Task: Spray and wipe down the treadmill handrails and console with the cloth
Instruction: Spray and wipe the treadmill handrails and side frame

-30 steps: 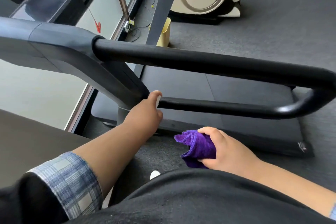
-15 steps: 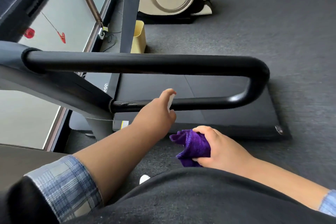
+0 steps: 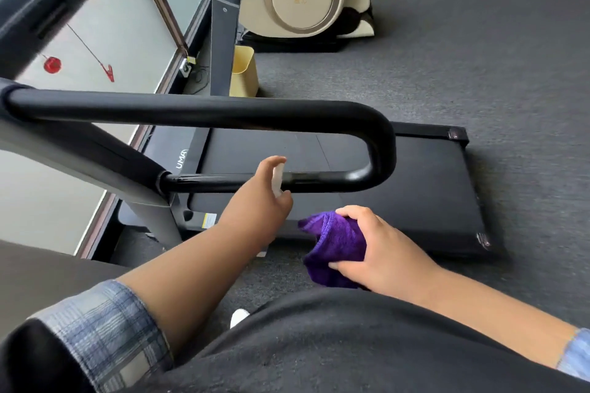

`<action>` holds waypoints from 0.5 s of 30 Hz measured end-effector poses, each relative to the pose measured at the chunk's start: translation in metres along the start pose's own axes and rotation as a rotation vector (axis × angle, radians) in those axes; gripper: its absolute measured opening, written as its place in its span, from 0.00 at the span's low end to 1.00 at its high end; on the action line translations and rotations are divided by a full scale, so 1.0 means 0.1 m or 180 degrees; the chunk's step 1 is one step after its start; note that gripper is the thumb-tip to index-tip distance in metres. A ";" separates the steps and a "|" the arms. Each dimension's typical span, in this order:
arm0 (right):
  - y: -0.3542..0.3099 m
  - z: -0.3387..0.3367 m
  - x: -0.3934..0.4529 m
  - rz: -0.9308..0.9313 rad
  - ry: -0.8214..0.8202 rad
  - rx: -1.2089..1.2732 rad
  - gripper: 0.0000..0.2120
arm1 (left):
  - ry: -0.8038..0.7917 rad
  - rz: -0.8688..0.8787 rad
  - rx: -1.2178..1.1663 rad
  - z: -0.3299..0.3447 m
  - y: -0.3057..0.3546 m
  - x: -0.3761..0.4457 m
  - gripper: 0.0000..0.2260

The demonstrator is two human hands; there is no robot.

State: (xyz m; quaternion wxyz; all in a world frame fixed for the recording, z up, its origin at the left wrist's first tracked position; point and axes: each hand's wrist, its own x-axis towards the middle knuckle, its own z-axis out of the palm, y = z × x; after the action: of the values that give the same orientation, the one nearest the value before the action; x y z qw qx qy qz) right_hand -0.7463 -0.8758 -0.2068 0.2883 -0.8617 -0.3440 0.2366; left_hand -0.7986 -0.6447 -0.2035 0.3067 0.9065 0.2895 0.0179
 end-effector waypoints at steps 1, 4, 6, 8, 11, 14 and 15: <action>-0.06 -0.04 0.05 -0.0059 0.0041 0.0053 0.36 | 0.0100 -0.0108 -0.0118 -0.02 -0.05 -0.07 0.24; -0.36 -0.18 0.28 -0.0328 0.0214 0.0242 0.36 | 0.0438 -0.0340 -0.0427 -0.08 -0.24 -0.30 0.24; -0.60 -0.26 0.48 -0.0554 0.0371 0.0279 0.36 | 0.0632 -0.0455 -0.0570 -0.11 -0.37 -0.47 0.24; -0.79 -0.33 0.66 -0.0734 0.0518 0.0164 0.34 | 0.0701 -0.0587 -0.0680 -0.14 -0.47 -0.62 0.24; -0.92 -0.36 0.87 -0.0951 0.0518 -0.0670 0.35 | 0.0717 -0.0729 -0.0766 -0.17 -0.58 -0.78 0.23; -0.80 -0.30 0.96 -0.0828 0.0443 -0.1816 0.32 | 0.0691 -0.0784 -0.0771 -0.18 -0.68 -0.89 0.24; -0.74 -0.30 0.98 -0.0649 0.0370 -0.2033 0.31 | 0.0675 -0.0778 -0.0780 -0.18 -0.70 -0.92 0.24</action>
State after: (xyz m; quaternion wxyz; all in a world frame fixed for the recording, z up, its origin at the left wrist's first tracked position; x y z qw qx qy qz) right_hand -0.6980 -0.7704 -0.1573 0.0451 -0.8817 -0.4682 0.0374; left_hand -0.9147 -0.6385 -0.2153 0.3824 0.8136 0.4237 0.1109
